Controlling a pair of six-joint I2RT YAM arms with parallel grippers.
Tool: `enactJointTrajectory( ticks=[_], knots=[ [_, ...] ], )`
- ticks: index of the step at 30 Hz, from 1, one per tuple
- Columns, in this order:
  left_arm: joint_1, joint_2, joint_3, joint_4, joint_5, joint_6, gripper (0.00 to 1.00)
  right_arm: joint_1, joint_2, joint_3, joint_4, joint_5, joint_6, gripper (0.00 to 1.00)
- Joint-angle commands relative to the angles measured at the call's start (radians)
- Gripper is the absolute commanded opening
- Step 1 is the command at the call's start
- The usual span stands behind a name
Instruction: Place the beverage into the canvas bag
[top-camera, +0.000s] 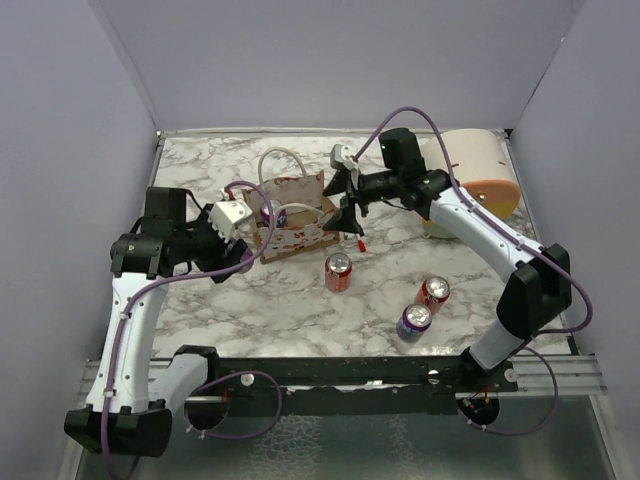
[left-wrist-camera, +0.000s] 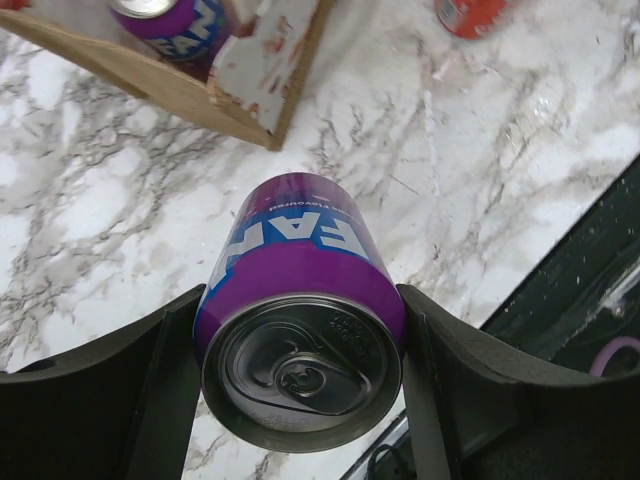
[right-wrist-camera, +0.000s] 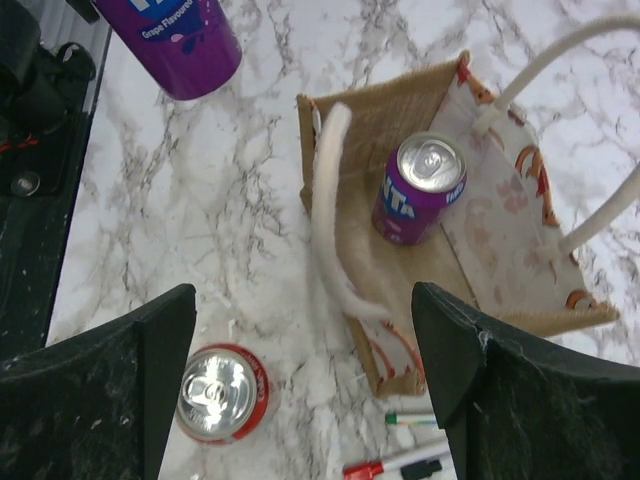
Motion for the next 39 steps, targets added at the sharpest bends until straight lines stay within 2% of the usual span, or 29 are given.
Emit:
enactJointTrajectory(
  ticks=[1,7,15,19,24,30,39],
  knots=[
    [0.046,0.041,0.108,0.076,0.032,-0.104,0.0,0.039,0.085,0.121,0.079,-0.039,0.036,0.84],
    [0.059,0.15,0.259,0.109,-0.025,-0.18,0.0,0.08,0.175,0.211,0.049,-0.087,0.051,0.58],
    [0.057,0.306,0.446,0.204,0.017,-0.252,0.0,0.114,0.182,0.19,0.016,-0.159,0.064,0.18],
    [0.048,0.384,0.509,0.255,0.061,-0.291,0.0,0.118,0.156,0.158,0.014,-0.173,0.066,0.02],
    [-0.025,0.454,0.549,0.318,0.1,-0.314,0.0,0.118,0.128,0.099,-0.002,-0.159,0.034,0.01],
    [-0.161,0.533,0.555,0.352,0.033,-0.303,0.0,0.118,0.108,0.054,-0.042,-0.138,-0.008,0.01],
    [-0.235,0.6,0.495,0.408,0.006,-0.278,0.0,0.118,0.086,-0.002,-0.064,-0.151,-0.057,0.01]
  ],
)
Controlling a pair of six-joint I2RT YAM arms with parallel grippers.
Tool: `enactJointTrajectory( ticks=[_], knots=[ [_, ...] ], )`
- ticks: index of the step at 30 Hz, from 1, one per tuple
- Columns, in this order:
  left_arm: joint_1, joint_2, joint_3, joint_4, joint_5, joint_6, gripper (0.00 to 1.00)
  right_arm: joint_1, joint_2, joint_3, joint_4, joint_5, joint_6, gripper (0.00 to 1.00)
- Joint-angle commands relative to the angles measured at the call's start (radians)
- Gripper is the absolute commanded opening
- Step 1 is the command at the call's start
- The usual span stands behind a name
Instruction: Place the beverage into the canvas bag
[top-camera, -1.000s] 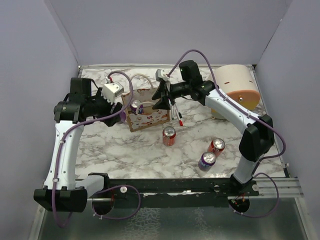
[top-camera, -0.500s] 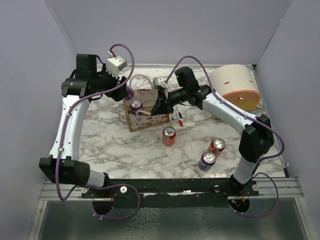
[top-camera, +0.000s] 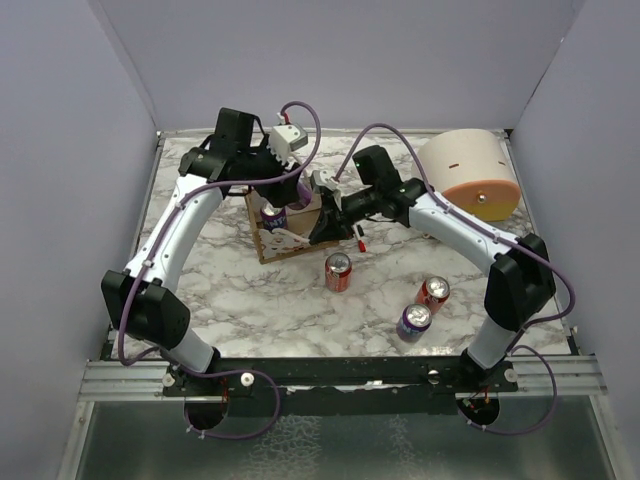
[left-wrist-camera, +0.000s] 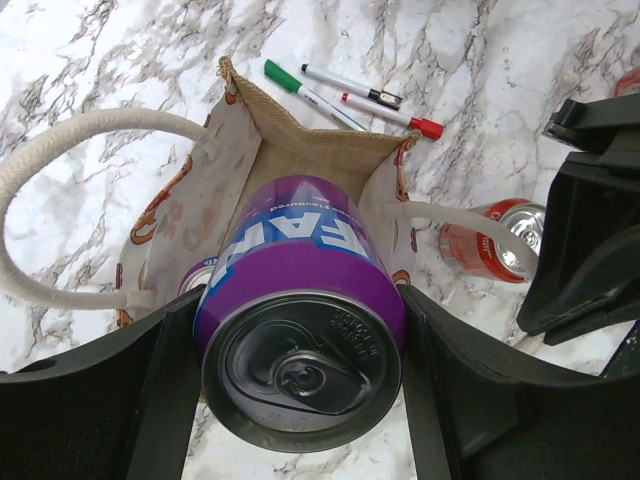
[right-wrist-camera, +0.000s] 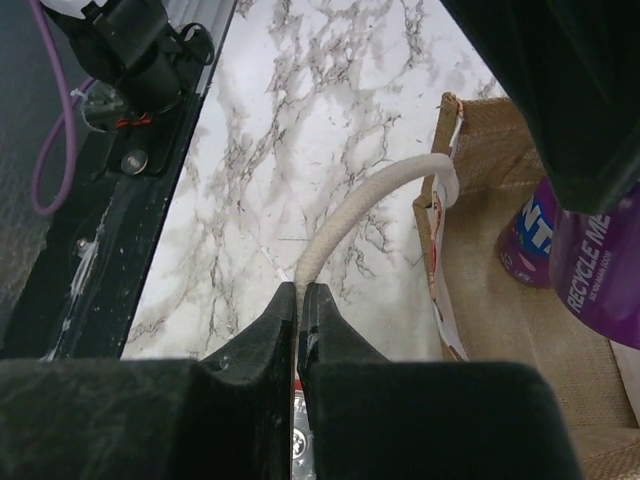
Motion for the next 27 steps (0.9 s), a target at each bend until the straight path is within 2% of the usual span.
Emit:
enactJointTrajectory(
  ticks=[1,13,27],
  knots=[
    [-0.028,0.0,-0.009,0.104,-0.008,0.026,0.0,0.008,-0.036,-0.029,-0.035,-0.017,-0.047,0.01],
    [-0.056,0.093,-0.011,-0.009,0.005,0.142,0.0,0.008,-0.069,-0.058,-0.043,0.0,-0.078,0.01],
    [-0.09,0.208,0.061,-0.152,-0.044,0.293,0.0,0.008,-0.102,-0.099,-0.036,0.021,-0.092,0.01]
  ],
)
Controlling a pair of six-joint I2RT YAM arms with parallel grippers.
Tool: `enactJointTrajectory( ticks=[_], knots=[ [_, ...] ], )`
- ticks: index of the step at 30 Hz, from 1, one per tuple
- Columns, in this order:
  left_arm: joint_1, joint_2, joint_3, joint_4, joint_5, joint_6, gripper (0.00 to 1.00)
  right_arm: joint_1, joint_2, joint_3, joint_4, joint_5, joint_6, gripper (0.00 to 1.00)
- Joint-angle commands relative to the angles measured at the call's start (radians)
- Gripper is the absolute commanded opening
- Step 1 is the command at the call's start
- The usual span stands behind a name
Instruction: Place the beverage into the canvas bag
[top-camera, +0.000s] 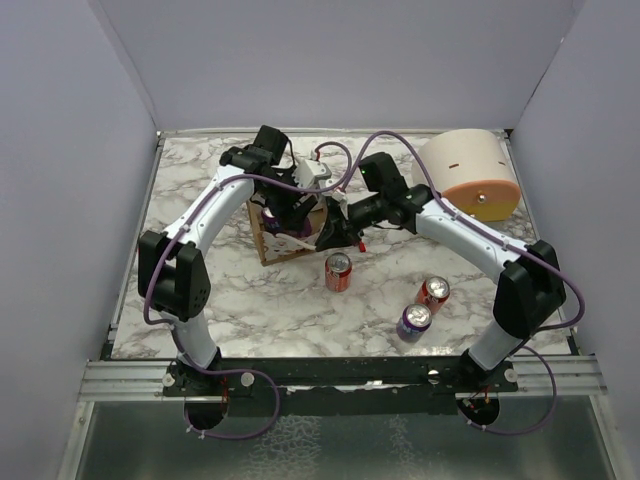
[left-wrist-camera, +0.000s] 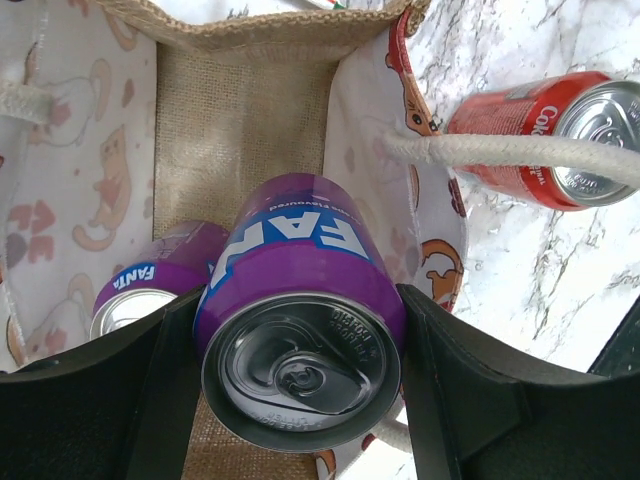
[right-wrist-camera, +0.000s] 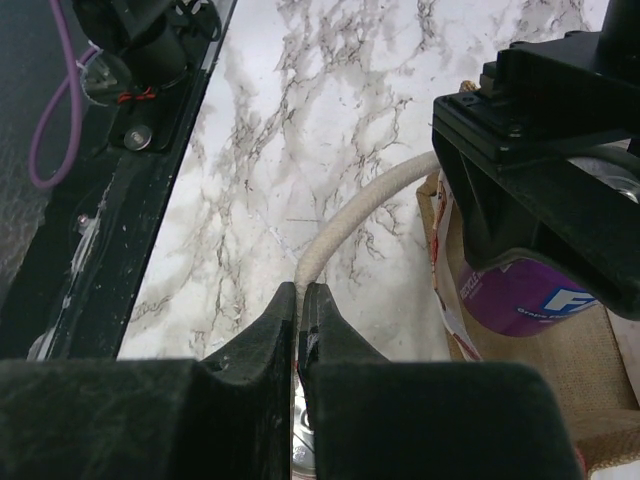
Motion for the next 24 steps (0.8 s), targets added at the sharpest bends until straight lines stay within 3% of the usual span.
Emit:
enactJointTrajectory(
  ticks=[1,14,24],
  knots=[
    [-0.012,0.008,0.079,-0.027,0.004,0.069,0.0,0.008,-0.041,-0.023,-0.007,0.011,-0.018,0.01],
    [-0.022,0.046,0.091,-0.076,-0.023,0.163,0.0,0.008,-0.058,-0.054,-0.013,0.01,-0.035,0.06],
    [-0.033,0.077,0.11,-0.103,-0.038,0.189,0.0,0.008,-0.052,-0.049,-0.028,0.015,-0.055,0.29]
  ],
)
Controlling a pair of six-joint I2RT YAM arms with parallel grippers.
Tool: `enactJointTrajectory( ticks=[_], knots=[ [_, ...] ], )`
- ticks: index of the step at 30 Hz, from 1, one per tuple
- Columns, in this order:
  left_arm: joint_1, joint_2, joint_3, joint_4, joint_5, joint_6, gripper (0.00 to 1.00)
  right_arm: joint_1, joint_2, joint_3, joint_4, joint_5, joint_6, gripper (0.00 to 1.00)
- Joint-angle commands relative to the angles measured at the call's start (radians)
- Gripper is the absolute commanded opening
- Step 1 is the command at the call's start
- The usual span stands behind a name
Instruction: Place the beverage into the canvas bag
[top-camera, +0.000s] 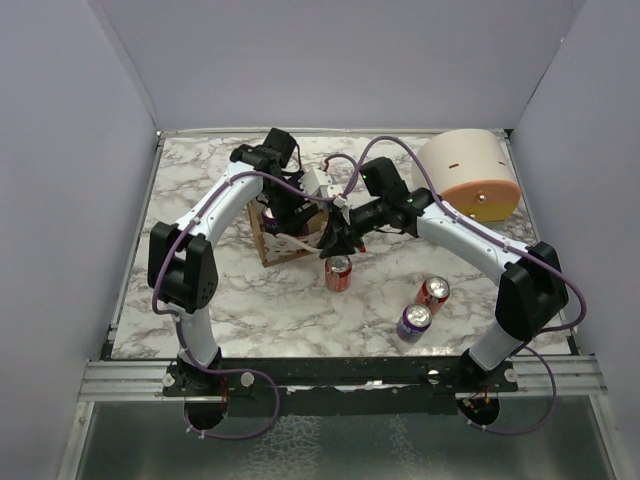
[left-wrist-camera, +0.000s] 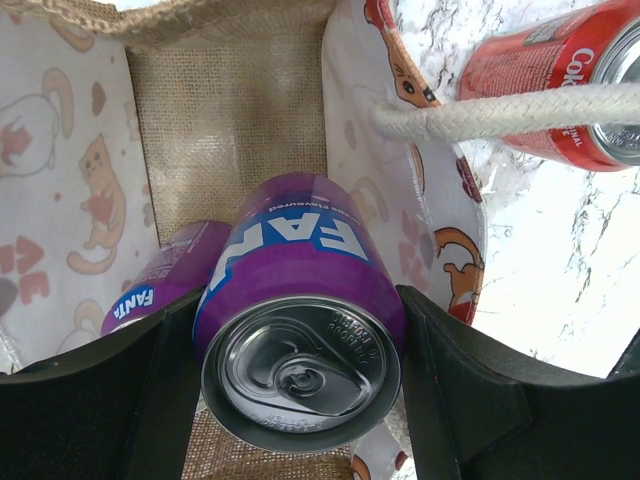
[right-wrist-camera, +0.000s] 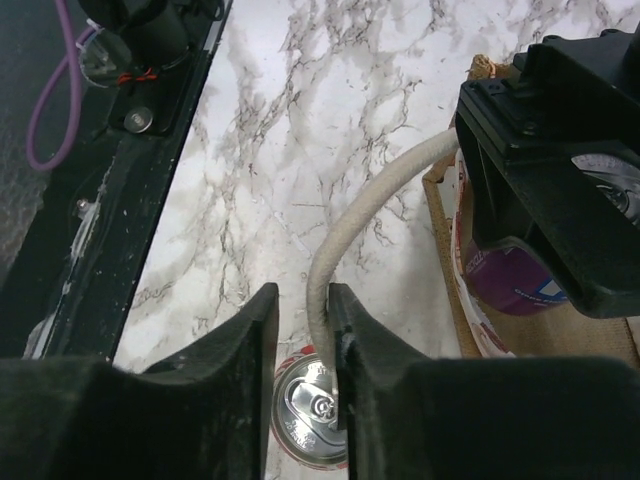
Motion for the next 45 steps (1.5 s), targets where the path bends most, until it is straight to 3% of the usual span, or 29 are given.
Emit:
enactJointTrajectory(
  ticks=[1,5,9,18,23,45],
  knots=[
    [-0.008,-0.012,0.041,-0.001,0.007,0.026,0.0,0.007,-0.027,0.001,-0.023,0.007,-0.02,0.31],
    [-0.007,-0.034,-0.002,0.038,0.003,0.001,0.01,0.008,-0.012,0.01,-0.019,0.013,-0.022,0.37],
    [-0.007,-0.056,-0.038,0.067,-0.009,-0.013,0.03,0.007,-0.001,0.009,-0.011,0.012,-0.016,0.36],
    [-0.01,-0.028,-0.016,0.016,-0.052,0.043,0.06,0.008,-0.025,-0.036,0.03,0.035,0.005,0.08],
    [-0.018,0.009,0.024,-0.043,-0.043,0.118,0.06,0.008,-0.034,-0.038,0.026,0.046,0.006,0.02],
    [-0.034,0.049,0.035,-0.093,-0.02,0.271,0.13,0.008,-0.082,-0.035,-0.018,0.104,-0.025,0.01]
  ],
)
